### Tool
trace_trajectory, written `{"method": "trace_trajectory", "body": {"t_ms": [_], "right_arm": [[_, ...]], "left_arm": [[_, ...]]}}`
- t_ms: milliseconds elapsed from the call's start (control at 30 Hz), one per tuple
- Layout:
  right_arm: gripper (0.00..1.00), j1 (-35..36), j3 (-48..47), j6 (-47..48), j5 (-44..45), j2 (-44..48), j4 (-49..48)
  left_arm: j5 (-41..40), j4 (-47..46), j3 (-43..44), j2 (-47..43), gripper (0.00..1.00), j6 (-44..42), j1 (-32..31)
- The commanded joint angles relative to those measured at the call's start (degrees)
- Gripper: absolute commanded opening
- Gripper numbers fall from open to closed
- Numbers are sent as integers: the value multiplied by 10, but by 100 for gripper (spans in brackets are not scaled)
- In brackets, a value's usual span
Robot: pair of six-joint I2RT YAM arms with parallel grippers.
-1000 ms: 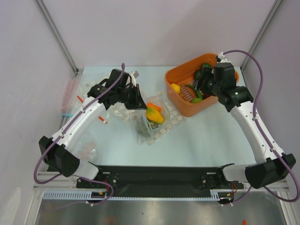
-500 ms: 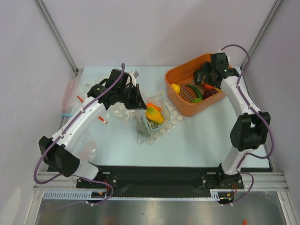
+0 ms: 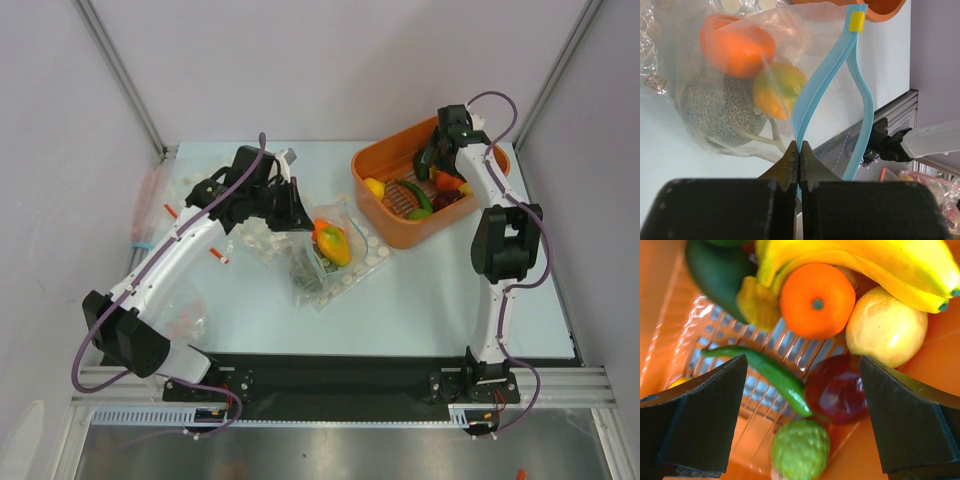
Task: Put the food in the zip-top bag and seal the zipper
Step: Pick up the fake fruit from the bin.
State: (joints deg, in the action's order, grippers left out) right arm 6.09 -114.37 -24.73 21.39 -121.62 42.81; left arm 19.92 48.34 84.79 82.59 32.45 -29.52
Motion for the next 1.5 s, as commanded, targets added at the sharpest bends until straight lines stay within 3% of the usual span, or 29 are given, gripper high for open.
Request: {"method": "trace_trajectory", "body": {"t_ms": [0, 300, 533, 633, 667, 767, 933, 1233, 1467], "right_arm": [[98, -16, -19, -48, 20, -16, -14], [93, -35, 9, -117, 0, -54, -122], [91, -36, -30, -163, 13, -114, -95], [82, -37, -25, -168, 21, -119, -102], [72, -37, -25, -166, 22, -116, -105], [57, -36, -18, -152, 35, -100, -114], [56, -23, 40, -100, 50, -5, -160], [54, 11, 175, -59, -77, 218, -169], [49, 105, 280, -33, -196, 386, -155]], "left_arm": [[10, -34, 21, -13, 0, -14, -3], [-4, -49, 9, -17, 0, -18, -3], [-8, -45, 10, -18, 0, -16, -3], [-10, -42, 12, -21, 0, -15, -3], [-10, -40, 11, -22, 0, -15, -3], [-18, -36, 11, -28, 0, -15, -3], [-16, -40, 6, -34, 0, -10, -4], [-3, -40, 11, -33, 0, -5, -3], [9, -40, -16, -48, 0, 0, -3]]}}
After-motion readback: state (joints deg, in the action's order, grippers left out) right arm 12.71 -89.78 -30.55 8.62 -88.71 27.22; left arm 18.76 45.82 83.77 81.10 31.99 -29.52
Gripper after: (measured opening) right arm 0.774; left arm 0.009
